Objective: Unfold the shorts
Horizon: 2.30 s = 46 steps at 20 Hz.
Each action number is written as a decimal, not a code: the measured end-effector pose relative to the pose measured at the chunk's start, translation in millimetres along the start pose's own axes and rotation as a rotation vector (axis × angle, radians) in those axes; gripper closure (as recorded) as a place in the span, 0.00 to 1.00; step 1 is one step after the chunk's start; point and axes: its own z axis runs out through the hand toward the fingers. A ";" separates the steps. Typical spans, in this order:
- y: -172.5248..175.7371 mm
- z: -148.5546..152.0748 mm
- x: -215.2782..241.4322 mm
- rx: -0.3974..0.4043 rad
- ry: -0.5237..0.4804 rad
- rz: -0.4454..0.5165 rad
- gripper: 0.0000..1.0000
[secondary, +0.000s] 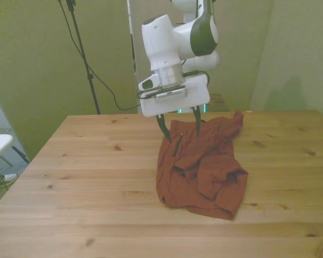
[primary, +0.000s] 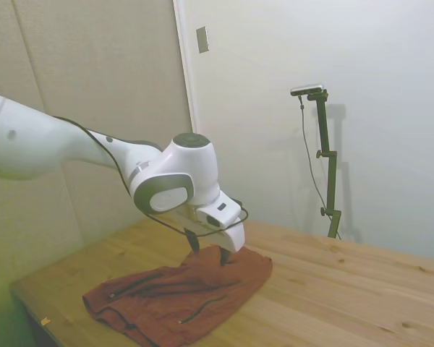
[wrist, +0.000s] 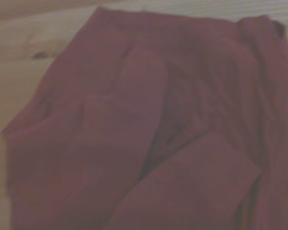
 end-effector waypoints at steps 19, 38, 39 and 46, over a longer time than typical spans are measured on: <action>-68.5 40.0 -44.8 -0.134 -0.002 0.389 0.00; -29.0 69.5 -51.3 -0.221 -0.050 0.275 1.00; -29.0 69.1 -51.2 -0.220 -0.049 0.274 1.00; -27.9 67.5 -51.8 -0.228 -0.042 0.255 1.00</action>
